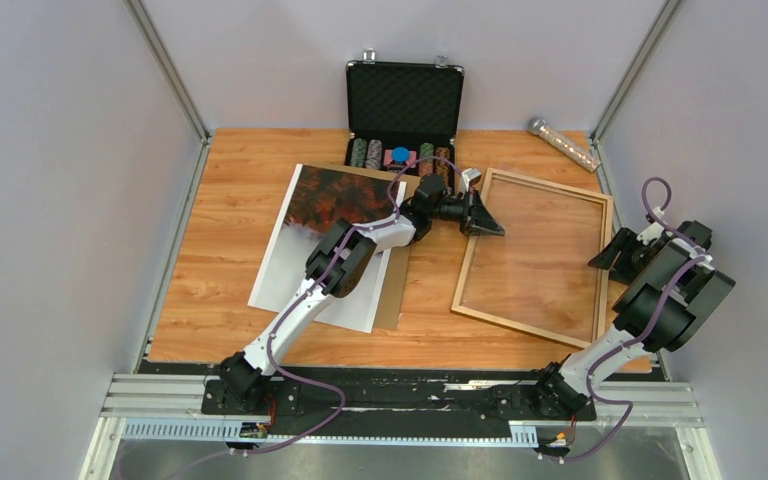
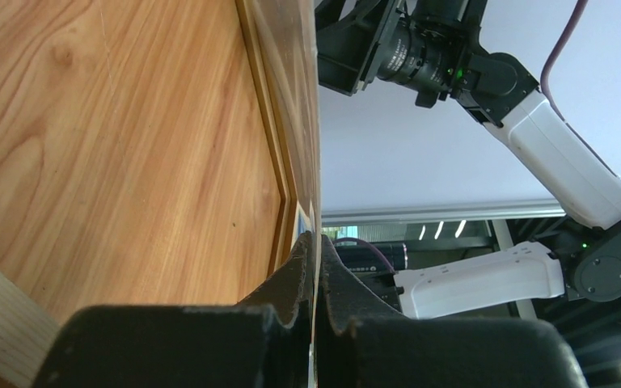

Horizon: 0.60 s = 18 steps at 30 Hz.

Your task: Put the photo into the frame

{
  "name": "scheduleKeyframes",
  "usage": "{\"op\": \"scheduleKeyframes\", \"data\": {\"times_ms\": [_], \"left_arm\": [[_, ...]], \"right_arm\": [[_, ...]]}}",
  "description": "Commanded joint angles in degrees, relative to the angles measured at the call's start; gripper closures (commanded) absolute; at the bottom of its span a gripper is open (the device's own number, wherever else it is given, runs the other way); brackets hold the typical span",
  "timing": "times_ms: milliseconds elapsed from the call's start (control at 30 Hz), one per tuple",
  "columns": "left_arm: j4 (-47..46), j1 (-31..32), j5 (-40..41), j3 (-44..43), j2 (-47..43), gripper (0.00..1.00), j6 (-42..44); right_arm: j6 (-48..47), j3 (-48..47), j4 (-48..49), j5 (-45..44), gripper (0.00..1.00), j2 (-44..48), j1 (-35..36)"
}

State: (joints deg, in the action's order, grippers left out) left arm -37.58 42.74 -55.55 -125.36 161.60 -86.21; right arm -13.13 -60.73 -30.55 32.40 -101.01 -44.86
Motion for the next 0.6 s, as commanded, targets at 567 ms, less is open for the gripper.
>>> {"op": "scheduleKeyframes", "data": {"times_ms": [567], "left_arm": [[13.6, -1.0, -2.5, -6.0, -0.4, 1.0, 15.7]], "right_arm": [[-3.4, -3.6, 2.4, -1.9, 0.76, -2.8, 0.5]]}}
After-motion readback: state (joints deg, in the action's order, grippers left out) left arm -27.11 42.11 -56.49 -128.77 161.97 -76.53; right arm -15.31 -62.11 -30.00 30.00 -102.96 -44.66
